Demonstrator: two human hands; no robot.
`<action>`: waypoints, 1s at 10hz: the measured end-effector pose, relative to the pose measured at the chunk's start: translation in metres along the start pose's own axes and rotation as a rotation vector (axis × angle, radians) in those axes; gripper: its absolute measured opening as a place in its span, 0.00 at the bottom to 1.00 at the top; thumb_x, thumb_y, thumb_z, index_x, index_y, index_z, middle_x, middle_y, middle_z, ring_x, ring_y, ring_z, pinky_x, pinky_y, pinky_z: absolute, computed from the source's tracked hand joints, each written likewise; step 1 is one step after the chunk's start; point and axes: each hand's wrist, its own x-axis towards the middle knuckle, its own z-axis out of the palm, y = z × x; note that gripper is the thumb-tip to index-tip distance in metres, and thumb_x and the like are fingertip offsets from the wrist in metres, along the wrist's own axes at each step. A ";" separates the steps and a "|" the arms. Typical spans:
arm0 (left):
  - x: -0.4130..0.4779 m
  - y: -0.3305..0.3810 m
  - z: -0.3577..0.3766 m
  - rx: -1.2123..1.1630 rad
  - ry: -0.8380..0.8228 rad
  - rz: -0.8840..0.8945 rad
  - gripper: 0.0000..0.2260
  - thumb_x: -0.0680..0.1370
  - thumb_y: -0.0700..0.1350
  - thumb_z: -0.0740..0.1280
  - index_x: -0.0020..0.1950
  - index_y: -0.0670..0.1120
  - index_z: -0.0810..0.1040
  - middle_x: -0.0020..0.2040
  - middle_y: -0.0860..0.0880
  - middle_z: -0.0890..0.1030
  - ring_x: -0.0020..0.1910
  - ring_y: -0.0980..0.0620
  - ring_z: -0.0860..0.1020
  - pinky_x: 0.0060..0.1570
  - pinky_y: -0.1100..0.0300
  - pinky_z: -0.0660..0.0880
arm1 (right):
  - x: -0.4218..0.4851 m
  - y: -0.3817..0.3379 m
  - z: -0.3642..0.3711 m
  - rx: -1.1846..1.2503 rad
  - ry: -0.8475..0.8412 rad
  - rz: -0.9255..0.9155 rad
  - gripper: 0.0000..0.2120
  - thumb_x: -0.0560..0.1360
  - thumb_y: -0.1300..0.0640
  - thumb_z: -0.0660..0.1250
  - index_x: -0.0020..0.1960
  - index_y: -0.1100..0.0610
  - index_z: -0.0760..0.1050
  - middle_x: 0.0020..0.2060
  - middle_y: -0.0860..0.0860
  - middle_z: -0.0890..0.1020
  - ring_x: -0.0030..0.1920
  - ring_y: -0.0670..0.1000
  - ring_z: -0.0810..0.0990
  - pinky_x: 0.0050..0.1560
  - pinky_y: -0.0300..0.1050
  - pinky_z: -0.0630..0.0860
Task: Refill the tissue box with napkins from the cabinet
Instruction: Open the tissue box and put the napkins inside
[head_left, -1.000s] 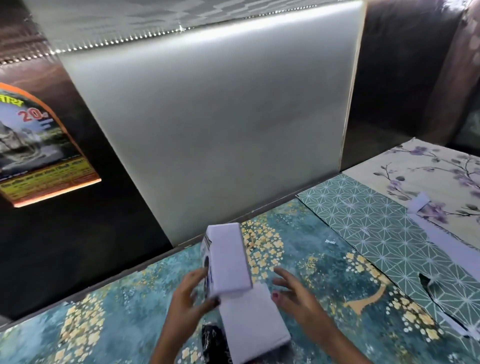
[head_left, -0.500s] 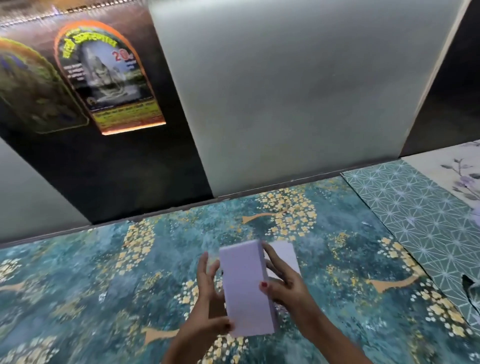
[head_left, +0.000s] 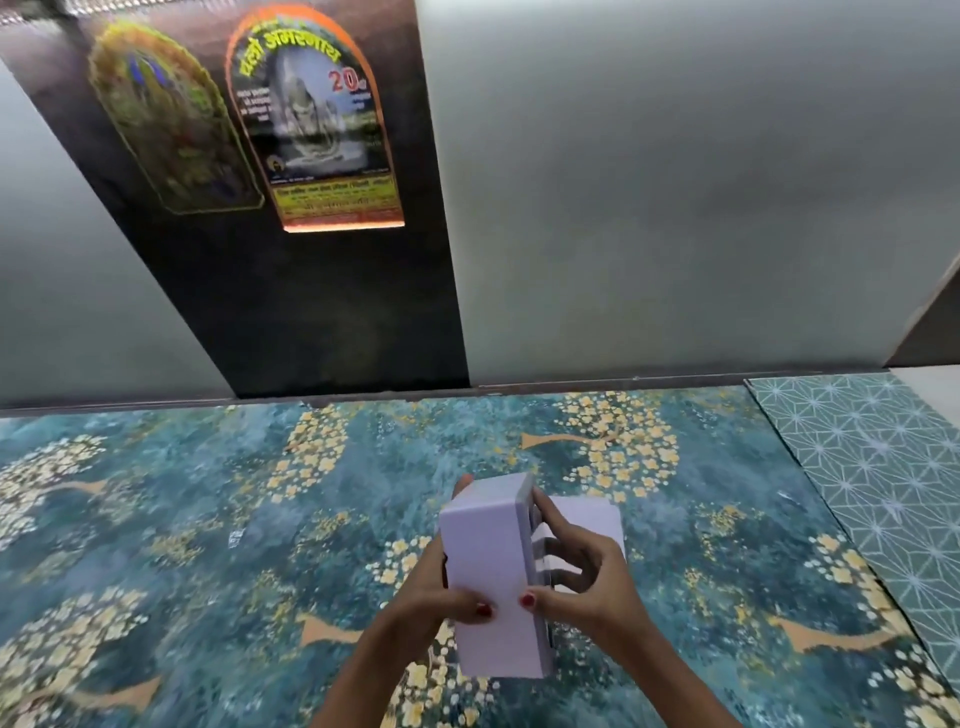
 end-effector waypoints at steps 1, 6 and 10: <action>0.009 0.003 -0.009 -0.017 -0.096 0.058 0.50 0.52 0.35 0.69 0.70 0.57 0.53 0.58 0.42 0.76 0.47 0.49 0.82 0.40 0.56 0.80 | 0.005 0.001 0.002 -0.005 0.020 -0.040 0.47 0.46 0.39 0.79 0.63 0.41 0.68 0.62 0.52 0.77 0.48 0.46 0.79 0.40 0.43 0.77; 0.011 -0.022 -0.056 -0.649 -0.074 0.395 0.25 0.71 0.27 0.41 0.69 0.27 0.55 0.70 0.27 0.62 0.71 0.32 0.60 0.73 0.43 0.56 | -0.001 0.015 -0.038 0.667 -0.071 0.186 0.40 0.42 0.46 0.81 0.50 0.63 0.79 0.42 0.62 0.84 0.41 0.60 0.83 0.35 0.52 0.82; 0.046 -0.049 -0.100 -0.348 0.824 -0.329 0.12 0.77 0.43 0.59 0.43 0.39 0.79 0.28 0.42 0.85 0.26 0.45 0.82 0.22 0.58 0.79 | 0.018 0.050 -0.160 0.252 0.686 0.459 0.16 0.76 0.50 0.59 0.53 0.63 0.74 0.36 0.59 0.83 0.37 0.58 0.78 0.37 0.49 0.74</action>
